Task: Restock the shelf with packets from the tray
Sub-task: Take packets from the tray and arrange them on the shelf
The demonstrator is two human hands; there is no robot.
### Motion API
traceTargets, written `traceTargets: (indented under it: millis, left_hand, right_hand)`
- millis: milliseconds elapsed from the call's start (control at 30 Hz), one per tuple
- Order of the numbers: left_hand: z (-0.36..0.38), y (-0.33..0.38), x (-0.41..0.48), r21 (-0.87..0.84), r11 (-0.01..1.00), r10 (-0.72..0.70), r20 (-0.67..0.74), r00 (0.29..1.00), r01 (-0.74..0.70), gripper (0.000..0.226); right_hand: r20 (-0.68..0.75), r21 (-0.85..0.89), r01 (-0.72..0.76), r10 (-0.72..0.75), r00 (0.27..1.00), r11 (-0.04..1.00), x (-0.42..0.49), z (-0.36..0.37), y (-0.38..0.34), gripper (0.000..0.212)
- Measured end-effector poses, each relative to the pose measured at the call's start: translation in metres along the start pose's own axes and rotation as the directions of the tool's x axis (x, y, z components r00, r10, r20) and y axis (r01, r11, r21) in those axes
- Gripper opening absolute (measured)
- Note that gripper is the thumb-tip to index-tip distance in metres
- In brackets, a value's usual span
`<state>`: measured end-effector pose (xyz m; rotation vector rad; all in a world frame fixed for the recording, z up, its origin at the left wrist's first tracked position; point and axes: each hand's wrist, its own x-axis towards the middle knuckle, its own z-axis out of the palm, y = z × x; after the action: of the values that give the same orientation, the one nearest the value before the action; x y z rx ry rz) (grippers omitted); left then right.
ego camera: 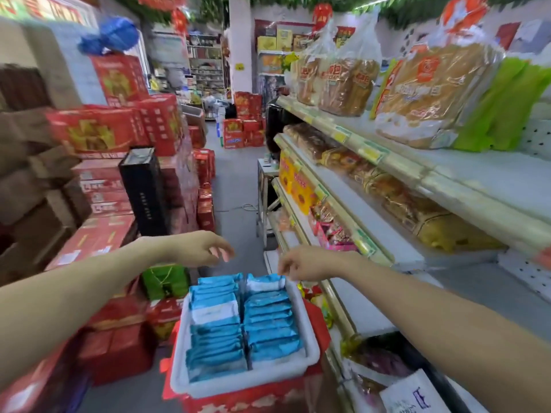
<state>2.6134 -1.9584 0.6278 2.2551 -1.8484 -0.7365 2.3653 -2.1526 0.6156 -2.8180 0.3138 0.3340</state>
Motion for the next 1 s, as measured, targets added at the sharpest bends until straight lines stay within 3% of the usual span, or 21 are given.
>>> traceTargets:
  millis: [100,333,700,1000]
  left_hand:
    - [0.053,-0.027,-0.005,0.055,0.997,-0.051,0.076,0.996,0.047,0.039]
    - [0.111,-0.059,-0.011,0.088,0.992,-0.092,0.070,0.993,0.085,0.038]
    - [0.112,-0.074,-0.027,0.091,0.986,-0.142,0.006,0.990,0.141,0.031]
    - [0.112,-0.081,-0.029,0.088,0.982,-0.167,0.011,0.986,0.165,0.032]
  right_hand:
    - [0.112,0.025,0.015,-0.017,0.994,1.000,0.012,0.044,0.007,0.031]
    - [0.075,0.036,-0.023,0.020,0.997,0.999,0.035,0.087,0.015,0.037]
    - [0.173,-0.036,-0.063,0.068,0.983,0.997,0.069,0.111,0.023,0.046]
    - [0.146,-0.035,-0.066,0.070,0.987,0.997,0.087,0.113,0.025,0.051]
